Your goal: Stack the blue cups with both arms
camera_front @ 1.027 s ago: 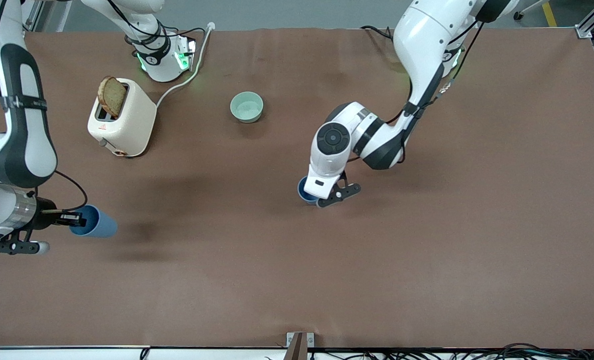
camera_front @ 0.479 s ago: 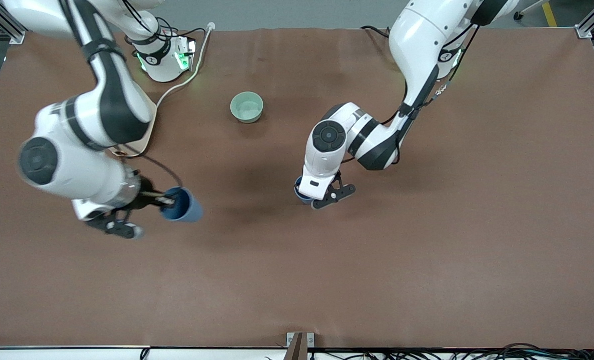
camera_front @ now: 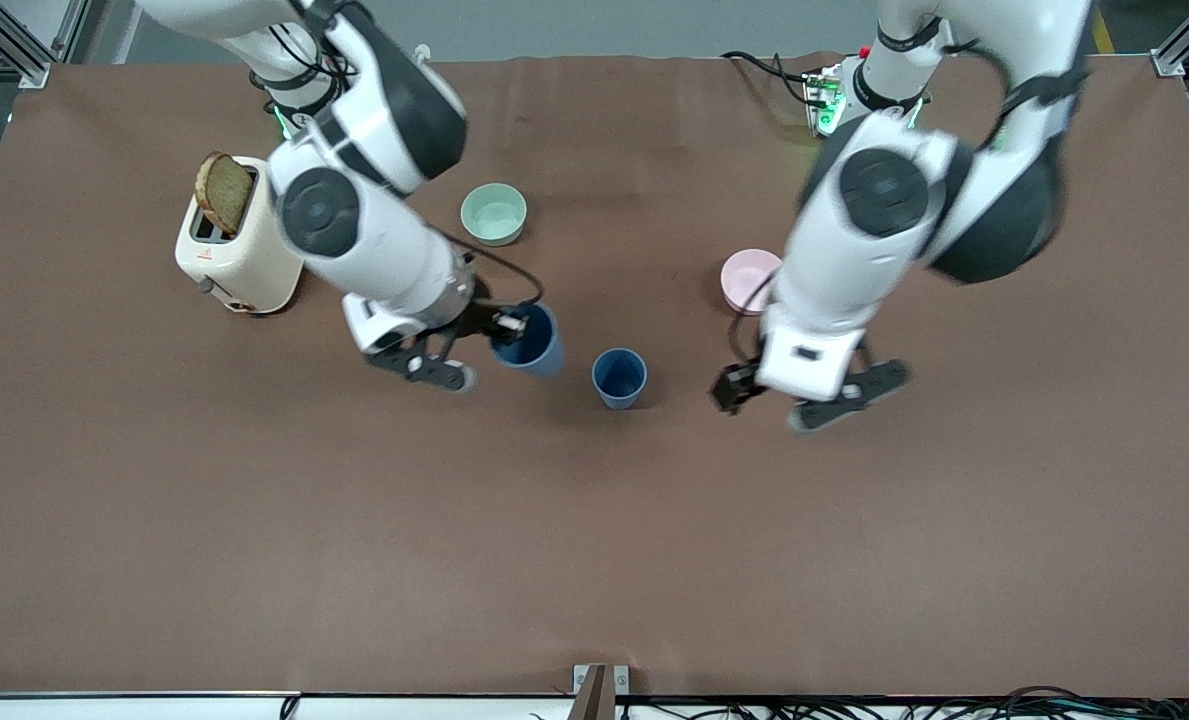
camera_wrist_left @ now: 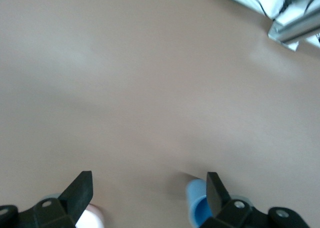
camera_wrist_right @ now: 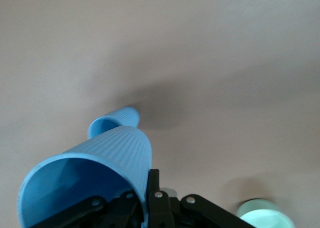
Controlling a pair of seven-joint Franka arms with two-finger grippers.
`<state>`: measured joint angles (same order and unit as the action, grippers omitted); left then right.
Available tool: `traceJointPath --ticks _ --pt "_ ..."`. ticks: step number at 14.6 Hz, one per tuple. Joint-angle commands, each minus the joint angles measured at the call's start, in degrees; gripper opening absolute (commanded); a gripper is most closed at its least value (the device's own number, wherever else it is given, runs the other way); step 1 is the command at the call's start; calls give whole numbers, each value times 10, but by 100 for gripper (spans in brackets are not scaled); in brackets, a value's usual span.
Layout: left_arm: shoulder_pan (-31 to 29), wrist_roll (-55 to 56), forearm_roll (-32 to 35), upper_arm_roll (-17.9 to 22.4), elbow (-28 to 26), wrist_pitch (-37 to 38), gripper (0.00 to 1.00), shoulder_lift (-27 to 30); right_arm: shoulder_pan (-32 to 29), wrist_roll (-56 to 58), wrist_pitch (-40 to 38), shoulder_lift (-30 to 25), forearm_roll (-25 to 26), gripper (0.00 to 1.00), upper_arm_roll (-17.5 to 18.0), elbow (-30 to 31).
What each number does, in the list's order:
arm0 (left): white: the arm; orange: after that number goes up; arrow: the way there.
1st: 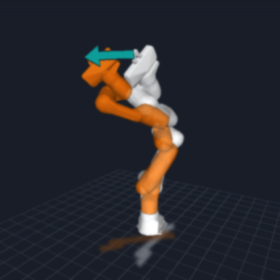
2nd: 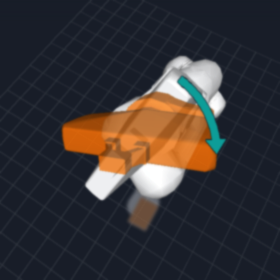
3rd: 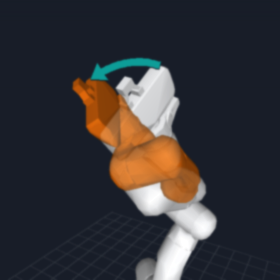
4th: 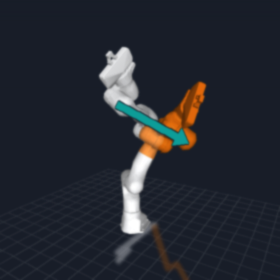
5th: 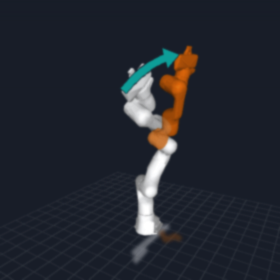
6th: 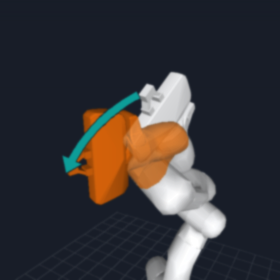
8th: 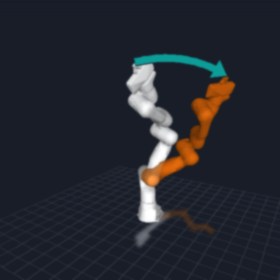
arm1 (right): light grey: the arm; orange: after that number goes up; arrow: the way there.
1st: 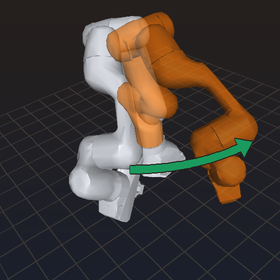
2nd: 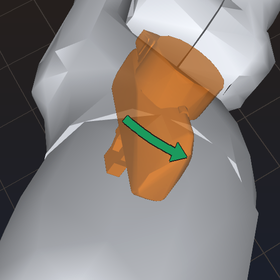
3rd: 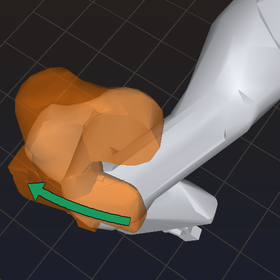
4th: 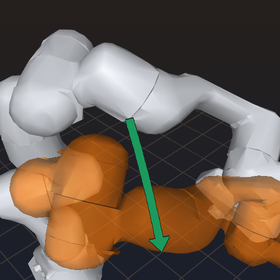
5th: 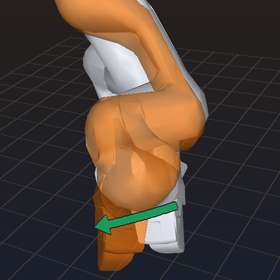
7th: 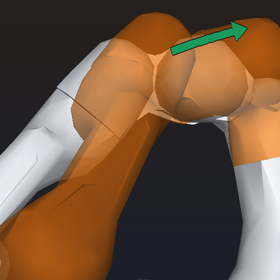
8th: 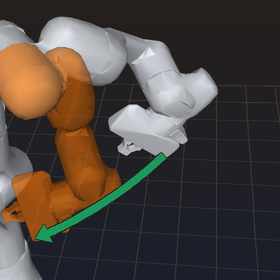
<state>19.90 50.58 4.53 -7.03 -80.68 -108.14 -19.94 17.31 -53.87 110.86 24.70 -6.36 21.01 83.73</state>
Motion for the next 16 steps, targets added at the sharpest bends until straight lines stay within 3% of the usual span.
traceJointPath --ticks 1,9,11,16 --pt "-46 -90 7 -4 -19 58 100 79 42 -83 50 29 37 1 3 2" --pt "-154 -335 -24 -4 -30 165 100 182 88 -139 100 89 98 1 2 -10" --pt "-151 -408 -26 28 -27 220 100 203 91 -139 103 101 101 1 1 -15" --pt "-154 -458 -30 47 -54 250 100 233 83 -138 105 112 113 1 -1 -25"
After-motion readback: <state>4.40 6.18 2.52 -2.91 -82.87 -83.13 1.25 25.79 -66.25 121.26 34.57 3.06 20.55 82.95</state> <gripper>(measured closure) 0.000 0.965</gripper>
